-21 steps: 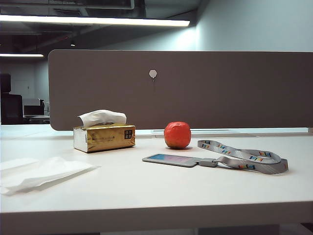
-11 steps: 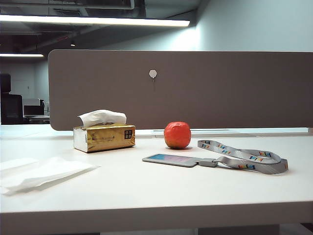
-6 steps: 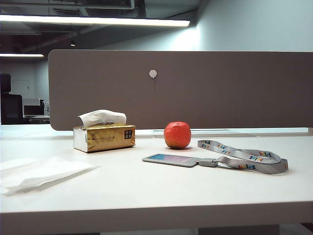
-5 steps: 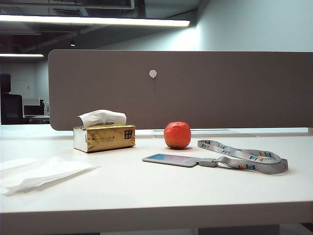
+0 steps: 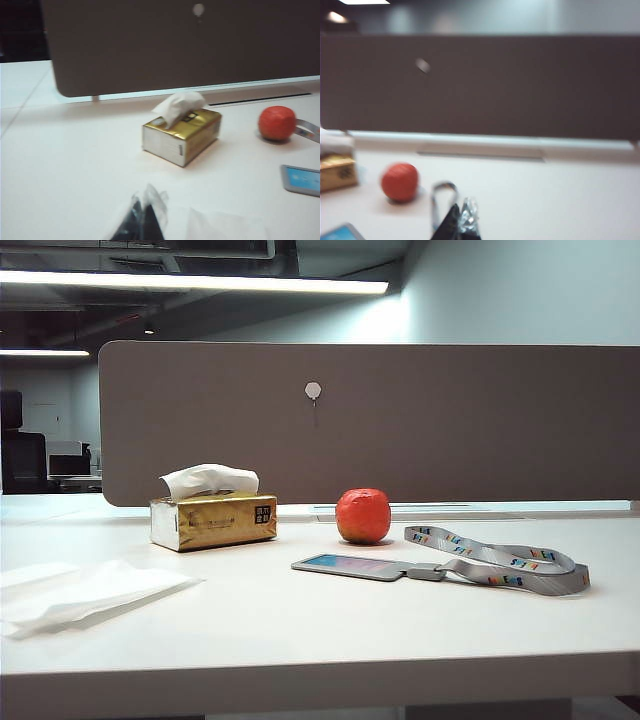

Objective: Pull out a tissue from the tissue box and use it to cover the ID card on the tabletop.

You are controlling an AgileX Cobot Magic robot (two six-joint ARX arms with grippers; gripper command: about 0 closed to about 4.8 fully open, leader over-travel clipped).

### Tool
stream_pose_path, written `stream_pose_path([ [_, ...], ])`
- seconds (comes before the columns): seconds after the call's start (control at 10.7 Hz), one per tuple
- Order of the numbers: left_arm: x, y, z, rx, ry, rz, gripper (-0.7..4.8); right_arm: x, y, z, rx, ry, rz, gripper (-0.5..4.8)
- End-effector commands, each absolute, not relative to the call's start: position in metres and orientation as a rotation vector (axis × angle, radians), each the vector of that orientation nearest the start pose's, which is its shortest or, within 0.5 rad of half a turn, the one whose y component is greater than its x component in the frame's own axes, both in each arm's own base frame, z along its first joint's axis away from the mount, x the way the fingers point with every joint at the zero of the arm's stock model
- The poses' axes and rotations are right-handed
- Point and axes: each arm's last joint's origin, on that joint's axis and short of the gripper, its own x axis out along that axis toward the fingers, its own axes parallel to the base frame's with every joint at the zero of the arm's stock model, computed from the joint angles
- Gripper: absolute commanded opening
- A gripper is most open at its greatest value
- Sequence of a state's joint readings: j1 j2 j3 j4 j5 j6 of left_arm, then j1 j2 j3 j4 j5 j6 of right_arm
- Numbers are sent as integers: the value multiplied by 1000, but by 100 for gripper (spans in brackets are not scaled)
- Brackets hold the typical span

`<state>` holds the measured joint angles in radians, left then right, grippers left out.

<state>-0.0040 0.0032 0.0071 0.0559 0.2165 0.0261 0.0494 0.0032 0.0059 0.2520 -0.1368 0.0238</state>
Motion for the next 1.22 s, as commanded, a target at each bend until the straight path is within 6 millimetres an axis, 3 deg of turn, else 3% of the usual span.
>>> stream_pose_path([
  [0.09,96,-8,173,32,-78,-281,-6,90,10,203,1,-323,254,-1],
  [0.19,95,-10,177,37,-114,-346,-6,76,11,246,-73,-383,306,-1],
  [0.37,95,-10,179,23,-137,-346,-6,72,14,316,-140,-369,413,-1],
  [0.56,95,-10,179,22,-137,-347,-6,95,20,366,-145,-299,579,-1],
  [0.66,95,-10,179,22,-137,-347,-6,130,27,392,-141,-236,740,-1],
  [0.84,95,-10,179,10,-135,-347,-6,192,54,398,-104,-148,867,-1],
  [0.94,95,-10,179,11,-135,-347,-6,241,86,383,-85,-91,956,-1],
  [1.03,95,-10,179,8,-135,-347,-6,273,112,366,-74,-44,995,-1],
  [1.12,95,-10,179,8,-135,-347,-6,282,119,361,-72,-23,998,-1],
  [1.22,95,-10,179,8,-132,-347,-6,306,144,348,-83,19,1001,-1],
])
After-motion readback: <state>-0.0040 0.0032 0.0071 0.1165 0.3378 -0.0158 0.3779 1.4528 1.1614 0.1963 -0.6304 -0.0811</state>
